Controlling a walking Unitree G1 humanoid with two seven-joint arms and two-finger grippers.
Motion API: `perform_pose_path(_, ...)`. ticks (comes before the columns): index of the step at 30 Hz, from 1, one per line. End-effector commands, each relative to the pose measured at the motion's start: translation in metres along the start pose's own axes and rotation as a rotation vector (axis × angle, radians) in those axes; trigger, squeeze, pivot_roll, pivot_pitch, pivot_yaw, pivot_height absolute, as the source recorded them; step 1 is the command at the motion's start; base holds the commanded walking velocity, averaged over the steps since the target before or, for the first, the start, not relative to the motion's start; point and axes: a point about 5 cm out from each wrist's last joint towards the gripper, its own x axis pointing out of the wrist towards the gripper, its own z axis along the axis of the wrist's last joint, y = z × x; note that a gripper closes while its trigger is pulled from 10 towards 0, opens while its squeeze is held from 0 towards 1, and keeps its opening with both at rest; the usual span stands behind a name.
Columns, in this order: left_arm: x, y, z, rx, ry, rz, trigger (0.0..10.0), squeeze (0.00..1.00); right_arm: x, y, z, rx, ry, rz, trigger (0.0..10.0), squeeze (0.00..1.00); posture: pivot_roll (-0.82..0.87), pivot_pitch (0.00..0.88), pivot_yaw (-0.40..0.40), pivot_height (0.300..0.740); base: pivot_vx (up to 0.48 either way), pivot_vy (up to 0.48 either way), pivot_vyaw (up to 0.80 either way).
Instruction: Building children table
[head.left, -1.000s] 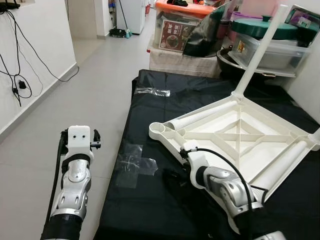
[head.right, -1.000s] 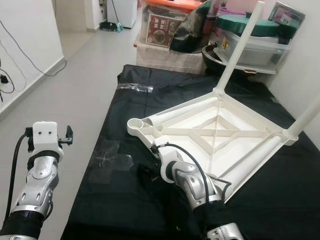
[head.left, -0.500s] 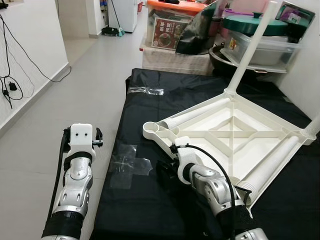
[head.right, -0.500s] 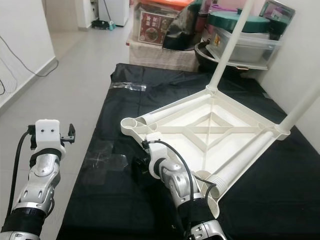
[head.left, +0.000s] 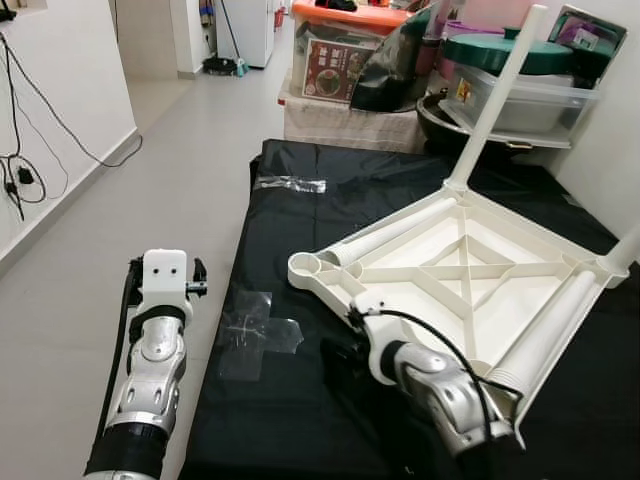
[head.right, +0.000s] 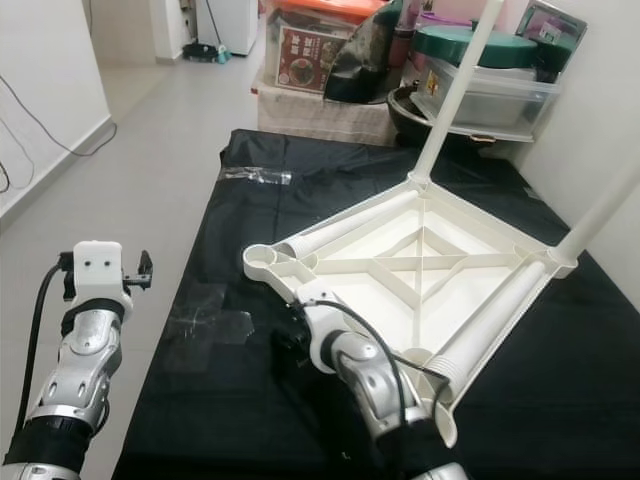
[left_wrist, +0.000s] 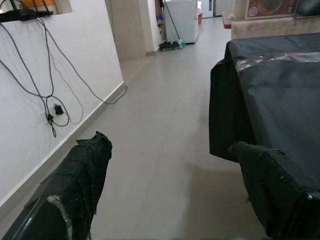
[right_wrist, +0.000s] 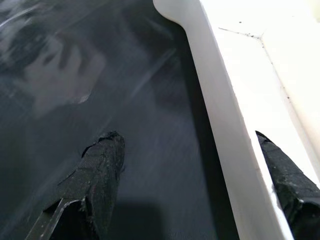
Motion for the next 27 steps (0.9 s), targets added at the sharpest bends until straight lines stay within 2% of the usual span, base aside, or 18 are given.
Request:
perform_pose_path(1, 0.001, -0.002, 0.000, 0.015, -0.004, -0.013, 10.0, 0.00, 0.002, 0.026, -0.018, 0.009, 0.079, 0.188, 0.0, 0.00, 0.08, 0.000, -0.094, 0.740, 0.000, 0.000, 0.00)
perform_pose_path(2, 0.001, -0.002, 0.000, 0.015, -0.004, -0.013, 10.0, 0.00, 0.002, 0.026, -0.018, 0.009, 0.079, 0.188, 0.0, 0.00, 0.08, 0.000, -0.094, 0.740, 0.000, 0.000, 0.00)
perform_pose_path(5, 0.002, -0.001, -0.001, 0.016, -0.004, -0.012, 10.0, 0.00, -0.014, 0.029, -0.020, -0.007, 0.065, 0.260, 0.0, 0.00, 0.07, 0.000, -0.094, 0.740, 0.000, 0.000, 0.00)
perform_pose_path(9, 0.001, -0.002, -0.002, 0.015, 0.001, -0.015, 10.0, 0.00, -0.025, 0.023, -0.021, -0.001, 0.050, 0.267, 0.0, 0.00, 0.06, 0.000, -0.093, 0.740, 0.000, 0.000, 0.00)
perform_pose_path(10, 0.000, -0.004, -0.003, 0.013, 0.004, -0.019, 10.0, 0.00, -0.028, 0.016, -0.021, 0.010, 0.038, 0.234, 0.0, 0.00, 0.06, 0.000, -0.093, 0.740, 0.000, 0.000, 0.00)
perform_pose_path(11, 0.000, -0.006, -0.004, 0.011, 0.005, -0.025, 10.0, 0.00, -0.033, 0.012, -0.023, 0.010, 0.039, 0.217, 8.9, 0.00, 0.06, 0.000, -0.089, 0.740, 0.000, 0.000, 0.00)
perform_pose_path(14, -0.001, -0.008, -0.004, 0.009, 0.006, -0.029, 10.0, 0.00, -0.037, 0.009, -0.024, 0.009, 0.041, 0.207, 8.9, 0.00, 0.06, 0.000, -0.087, 0.740, 0.000, 0.000, 0.00)
perform_pose_path(15, -0.001, -0.008, -0.004, 0.009, 0.007, -0.032, 10.0, 0.00, -0.042, 0.009, -0.026, -0.006, 0.041, 0.217, 10.0, 0.00, 0.06, 0.000, -0.084, 0.740, 0.000, 0.000, 0.00)
perform_pose_path(18, 0.000, -0.008, -0.004, 0.011, 0.007, -0.035, 10.0, 0.00, -0.052, 0.015, -0.027, -0.058, 0.022, 0.281, 10.0, 0.00, 0.06, 0.000, -0.080, 0.740, 0.000, 0.000, 0.00)
perform_pose_path(19, 0.001, -0.007, -0.004, 0.013, 0.007, -0.037, 10.0, 0.00, -0.060, 0.017, -0.032, -0.114, 0.030, 0.334, 10.0, 0.00, 0.05, 0.000, -0.077, 0.740, 0.000, 0.000, 0.00)
perform_pose_path(21, 0.001, -0.007, -0.004, 0.014, 0.007, -0.039, 10.0, 0.00, -0.065, 0.019, -0.035, -0.150, 0.040, 0.370, 10.0, 0.00, 0.05, 0.000, -0.077, 0.740, 0.000, 0.000, 0.00)
perform_pose_path(22, 0.002, -0.008, -0.003, 0.015, 0.006, -0.042, 10.0, 0.00, -0.071, 0.016, -0.039, -0.186, 0.068, 0.397, 9.1, 0.00, 0.05, 0.000, -0.076, 0.740, 0.000, 0.000, 0.00)
perform_pose_path(23, 0.002, -0.008, -0.003, 0.015, 0.006, -0.042, 10.0, 0.00, -0.071, 0.016, -0.039, -0.186, 0.068, 0.397, 9.1, 0.00, 0.05, 0.000, -0.076, 0.740, 0.000, 0.000, 0.00)
perform_pose_path(24, 0.002, -0.009, -0.003, 0.015, 0.005, -0.045, 10.0, 0.00, -0.075, 0.014, -0.041, -0.210, 0.082, 0.422, 3.7, 0.00, 0.06, 0.000, -0.077, 0.740, 0.000, 0.000, 0.00)
perform_pose_path(25, 0.003, -0.010, -0.002, 0.015, 0.003, -0.048, 10.0, 0.00, -0.079, 0.010, -0.039, -0.203, 0.078, 0.431, 0.6, 0.00, 0.06, 0.000, -0.079, 0.740, 0.000, 0.000, 0.00)
perform_pose_path(26, 0.003, -0.010, -0.001, 0.014, 0.001, -0.049, 10.0, 0.00, -0.081, 0.007, -0.036, -0.184, 0.067, 0.438, 0.0, 0.00, 0.06, 0.000, -0.079, 0.740, 0.000, 0.000, 0.00)
perform_pose_path(27, 0.003, -0.010, -0.001, 0.014, 0.001, -0.050, 10.0, 0.00, -0.083, 0.005, -0.033, -0.169, 0.056, 0.441, 0.0, 0.00, 0.06, 0.000, -0.079, 0.740, 0.000, 0.000, 0.00)
